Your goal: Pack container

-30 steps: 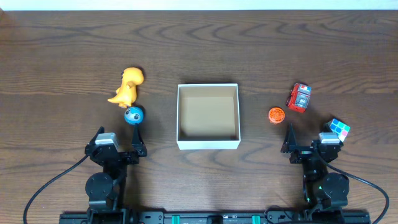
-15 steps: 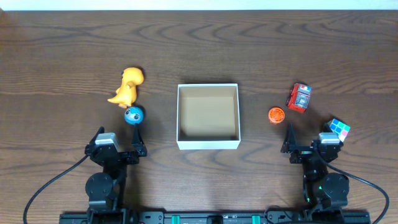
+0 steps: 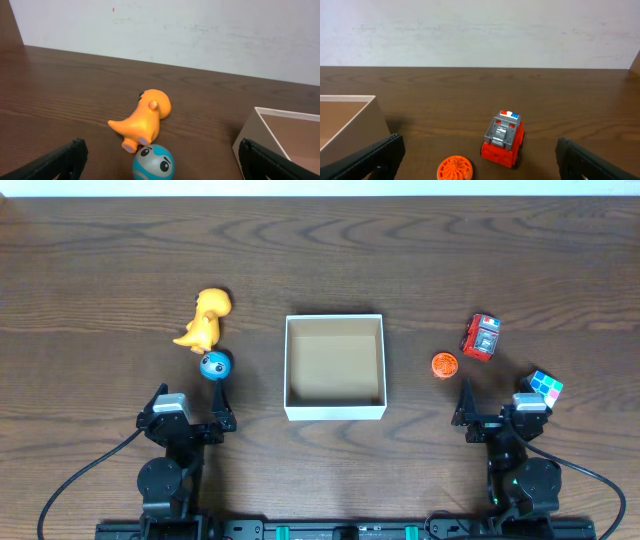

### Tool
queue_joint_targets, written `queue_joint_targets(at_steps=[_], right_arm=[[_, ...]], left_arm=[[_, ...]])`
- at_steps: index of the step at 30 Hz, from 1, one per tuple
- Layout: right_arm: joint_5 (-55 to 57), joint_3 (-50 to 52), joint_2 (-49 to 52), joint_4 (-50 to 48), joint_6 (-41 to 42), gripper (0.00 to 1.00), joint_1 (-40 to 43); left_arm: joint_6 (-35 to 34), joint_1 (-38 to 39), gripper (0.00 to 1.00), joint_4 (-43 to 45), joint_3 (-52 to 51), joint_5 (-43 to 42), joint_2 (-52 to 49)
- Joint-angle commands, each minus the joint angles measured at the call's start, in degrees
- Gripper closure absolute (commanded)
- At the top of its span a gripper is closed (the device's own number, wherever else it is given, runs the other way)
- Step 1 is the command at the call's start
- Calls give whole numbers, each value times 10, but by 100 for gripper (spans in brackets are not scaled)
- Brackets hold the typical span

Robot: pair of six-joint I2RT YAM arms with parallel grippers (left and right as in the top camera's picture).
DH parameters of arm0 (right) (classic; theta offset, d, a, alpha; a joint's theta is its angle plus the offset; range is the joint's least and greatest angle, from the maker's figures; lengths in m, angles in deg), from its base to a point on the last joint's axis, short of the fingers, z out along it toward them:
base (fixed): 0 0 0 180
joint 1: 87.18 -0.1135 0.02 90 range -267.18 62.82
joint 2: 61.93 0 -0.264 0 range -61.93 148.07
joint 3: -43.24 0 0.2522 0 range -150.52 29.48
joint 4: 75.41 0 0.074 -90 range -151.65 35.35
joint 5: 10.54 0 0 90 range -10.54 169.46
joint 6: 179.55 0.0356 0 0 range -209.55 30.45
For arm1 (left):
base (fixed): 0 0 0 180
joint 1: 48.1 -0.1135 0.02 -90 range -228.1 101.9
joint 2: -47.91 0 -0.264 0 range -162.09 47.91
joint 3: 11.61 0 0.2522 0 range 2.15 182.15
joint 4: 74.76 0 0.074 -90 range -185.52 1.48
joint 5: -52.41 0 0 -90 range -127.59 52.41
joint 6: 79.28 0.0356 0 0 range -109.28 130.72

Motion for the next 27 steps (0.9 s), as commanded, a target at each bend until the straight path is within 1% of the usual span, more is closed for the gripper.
queue_joint_targets(at_steps=[1, 4, 6, 8, 11, 13, 15, 19, 22, 25, 27], right_arm=[[-6, 1, -3, 3, -5, 1, 5], [-13, 1, -3, 1, -1, 1, 5], [-27, 0, -3, -10, 43, 1, 5], [-68, 0, -3, -32, 74, 1, 5], [-103, -16, 3, -47, 75, 1, 5], [-106, -48, 21, -40, 67, 1, 5], [-109, -94, 56, -27, 38, 1, 5], [-134, -217, 189, 26, -4, 1, 5], [-187, -342, 331, 96, -26, 1, 4], [-211, -496, 480, 217, -45, 1, 3], [-210, -618, 585, 335, -78, 1, -1]], left_arm=[[8, 2, 2, -12, -13, -10, 3], [8, 2, 2, -14, -13, -8, 3], [8, 2, 2, -13, -13, -8, 3], [2, 2, 2, -5, -12, -8, 3], [-43, 2, 2, -41, 22, -11, -7], [-42, 2, 2, -67, 67, -12, -27], [-35, 2, 2, -82, 122, -13, -63], [-28, 2, 2, -157, 263, -12, -177], [-24, 2, 2, -251, 372, -3, -277], [-24, 2, 2, -354, 476, -1, -375], [-24, 2, 2, -415, 538, -1, -434]])
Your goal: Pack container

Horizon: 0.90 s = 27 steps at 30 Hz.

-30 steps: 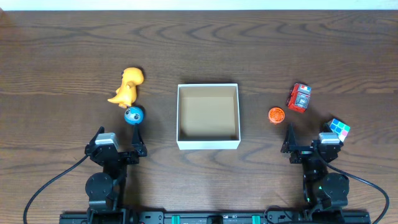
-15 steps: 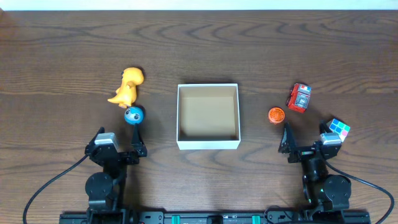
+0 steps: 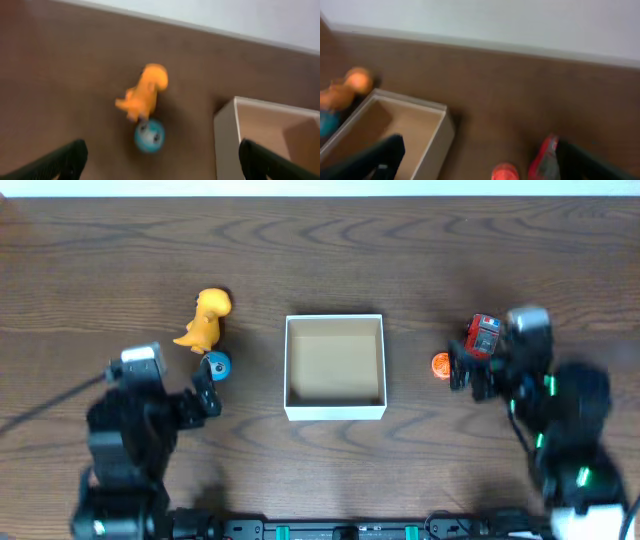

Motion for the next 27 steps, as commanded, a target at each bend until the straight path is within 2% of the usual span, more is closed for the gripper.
queue_joint_targets(at_steps=[1, 3, 6, 8, 9, 10, 11, 14, 16, 17, 21, 27], right_arm=[[-30, -158, 138, 113, -71, 1, -2], [-31, -248, 218, 196, -99, 1, -3], [-68, -338, 308, 258, -86, 1, -3], [-106, -369, 351, 254, -86, 3, -6], [-103, -382, 367, 254, -86, 13, -11], [-98, -398, 385, 257, -91, 29, -20], [-89, -412, 400, 257, -96, 49, -32], [-21, -443, 436, 253, -96, 74, -89], [16, -451, 455, 247, -94, 95, -132], [27, -451, 465, 241, -86, 99, -153], [30, -451, 512, 233, -64, 99, -204], [29, -451, 599, 242, -2, 99, -216]], left_arm=[[3, 2, 2, -63, 86, 6, -83], [3, 2, 2, -106, 127, 6, -127], [3, 2, 2, -141, 155, 6, -167], [3, 2, 2, -147, 156, 6, -182], [3, 2, 2, -149, 156, 6, -186], [3, 2, 2, -151, 156, 6, -190], [3, 2, 2, -151, 156, 6, -193], [3, 2, 2, -151, 156, 6, -195], [3, 2, 2, -151, 156, 6, -195], [3, 2, 2, -151, 156, 6, -195], [3, 2, 2, -151, 156, 6, -195], [3, 2, 2, -151, 156, 6, -195]])
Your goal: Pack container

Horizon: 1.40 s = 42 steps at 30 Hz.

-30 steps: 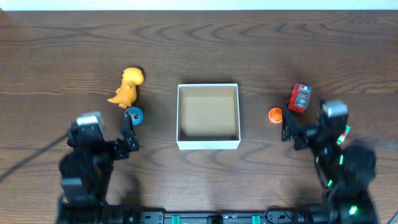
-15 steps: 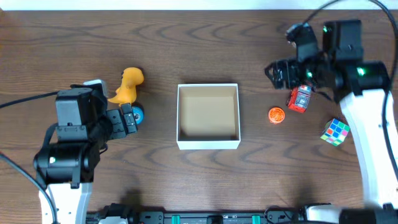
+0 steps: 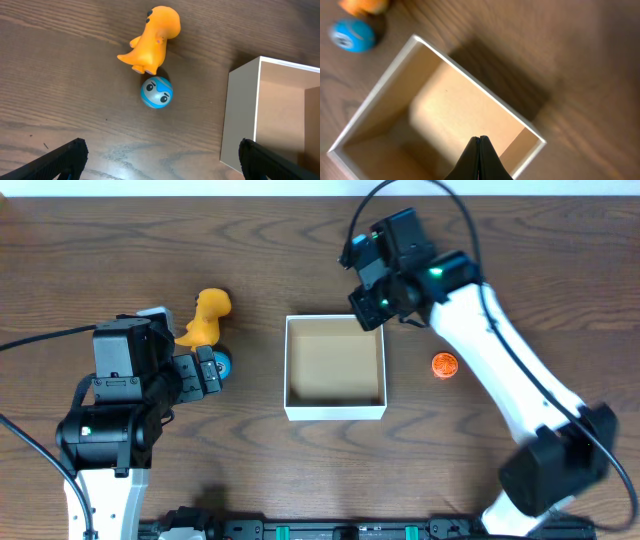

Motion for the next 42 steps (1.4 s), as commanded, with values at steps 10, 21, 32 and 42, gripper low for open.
queue_joint_targets(at_steps=[10, 21, 32, 42], right_arm=[[34, -7, 115, 9, 63, 99, 2], [194, -7, 116, 18, 129, 99, 7], [239, -7, 116, 7, 129, 99, 11], [163, -12, 91, 13, 107, 94, -4]], left_arm=[[3, 2, 2, -3, 12, 6, 0], [3, 2, 2, -3, 12, 7, 0], [3, 2, 2, -3, 12, 6, 0], [3, 2, 2, -3, 12, 7, 0]])
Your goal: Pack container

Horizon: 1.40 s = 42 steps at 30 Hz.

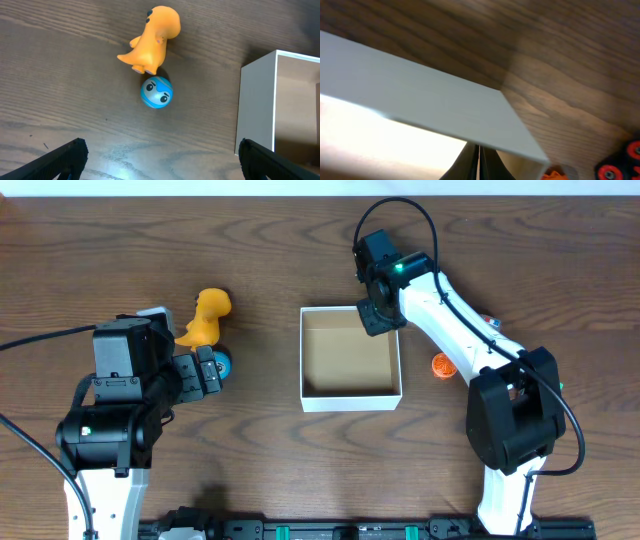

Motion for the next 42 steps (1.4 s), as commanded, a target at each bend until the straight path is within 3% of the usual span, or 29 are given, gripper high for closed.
queue_joint_targets(at_steps=[1, 4, 6, 7, 8, 9, 10, 12, 15, 18, 27, 33, 42], right_arm=[[-20, -14, -34, -1, 7, 94, -9], [-21, -20, -82, 3, 19, 87, -7], [-21, -20, -120, 3, 33, 89, -2], [-18, -20, -143, 2, 52, 84, 4], [-17, -20, -165, 1, 66, 71, 12], [-17, -20, -184, -1, 71, 49, 21], [-17, -20, -205, 0, 78, 38, 34], [-16, -20, -239, 5, 107, 42, 67], [17, -20, -271, 34, 194, 16, 134], [35, -20, -277, 87, 276, 2, 208], [19, 14, -230, 215, 283, 1, 383], [3, 130, -228, 145, 270, 1, 454], [-7, 294, -228, 0, 194, 1, 491]], left_arm=[[4, 2, 2, -3, 12, 7, 0], [5, 2, 2, -3, 12, 7, 0], [5, 2, 2, -3, 12, 7, 0], [5, 2, 2, -3, 12, 7, 0], [5, 2, 2, -3, 12, 7, 0], [5, 2, 2, -3, 12, 7, 0], [5, 2, 2, -3, 12, 7, 0], [5, 2, 2, -3, 12, 7, 0], [5, 2, 2, -3, 12, 7, 0], [5, 2, 2, -3, 12, 7, 0], [5, 2, 2, -3, 12, 7, 0], [5, 2, 2, -3, 12, 7, 0], [5, 2, 2, -3, 12, 7, 0]])
